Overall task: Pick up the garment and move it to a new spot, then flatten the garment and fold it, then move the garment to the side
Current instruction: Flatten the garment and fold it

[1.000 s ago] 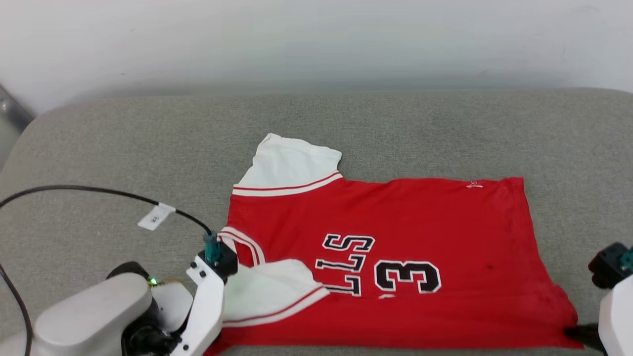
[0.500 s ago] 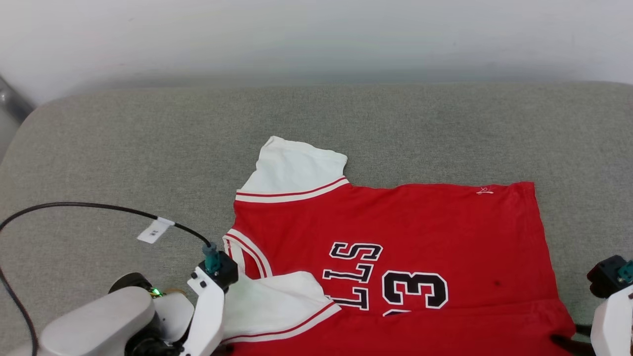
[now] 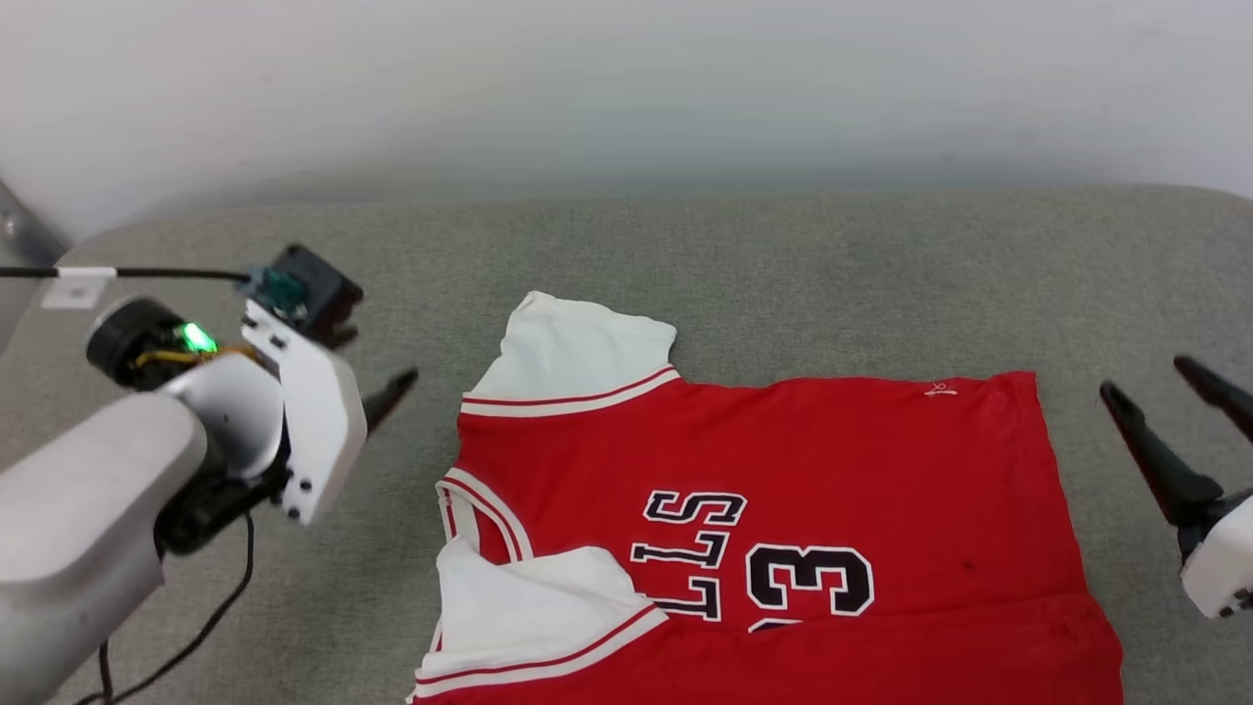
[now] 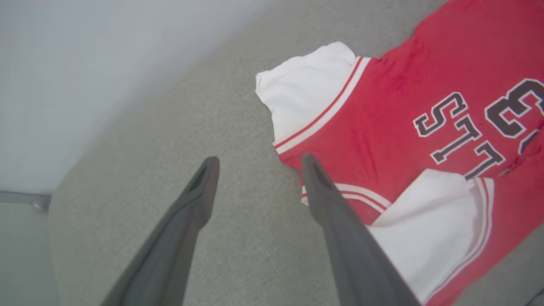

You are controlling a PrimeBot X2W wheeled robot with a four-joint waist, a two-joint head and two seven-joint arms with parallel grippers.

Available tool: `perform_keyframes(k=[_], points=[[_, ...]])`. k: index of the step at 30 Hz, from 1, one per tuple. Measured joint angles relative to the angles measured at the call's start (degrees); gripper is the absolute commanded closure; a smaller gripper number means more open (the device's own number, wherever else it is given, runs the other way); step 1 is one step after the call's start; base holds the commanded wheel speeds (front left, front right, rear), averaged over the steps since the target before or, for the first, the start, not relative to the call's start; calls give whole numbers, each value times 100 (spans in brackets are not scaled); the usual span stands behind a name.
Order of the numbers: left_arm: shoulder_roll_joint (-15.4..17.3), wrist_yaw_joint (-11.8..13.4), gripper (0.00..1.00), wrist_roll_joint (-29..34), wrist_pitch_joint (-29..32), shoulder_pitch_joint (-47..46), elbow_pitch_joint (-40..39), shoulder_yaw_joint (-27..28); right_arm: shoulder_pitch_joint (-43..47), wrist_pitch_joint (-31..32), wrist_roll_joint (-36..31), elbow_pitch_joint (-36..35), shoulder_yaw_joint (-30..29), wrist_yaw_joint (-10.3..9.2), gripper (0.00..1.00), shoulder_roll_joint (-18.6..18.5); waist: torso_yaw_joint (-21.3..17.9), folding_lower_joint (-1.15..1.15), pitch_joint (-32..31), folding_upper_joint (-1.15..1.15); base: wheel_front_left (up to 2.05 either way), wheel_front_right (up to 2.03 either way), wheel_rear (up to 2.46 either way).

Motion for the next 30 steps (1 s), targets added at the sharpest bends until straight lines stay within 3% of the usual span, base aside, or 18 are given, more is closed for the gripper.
perform_keyframes(k=[8,12,15,23,30], points=[[-474,326,0,584,-737,-681,743,282,497,-1074,-1096,-724,-1497,0,0,1669,-245,0,316,0,0,0,0],[-706,375,0,703,-616,-1212,1152,388,803,-1391,-1468,-1181,-1780,-1,0,2361,-383,0,586,0,0,0,0],[-922,220,0,510,-165,-1590,1440,426,953,-1439,-1590,-1389,-1753,-1,0,2713,-496,0,829,0,0,0,0],[-1203,-209,0,214,1740,-2654,2142,176,881,-1556,-1760,-1661,-1430,-1,0,3037,-811,1,1562,0,0,0,0],[-1282,-336,0,-38,3108,-3043,2418,-114,569,-1685,-1775,-1548,-1216,-1,0,3095,-1090,1,2153,0,0,0,0]])
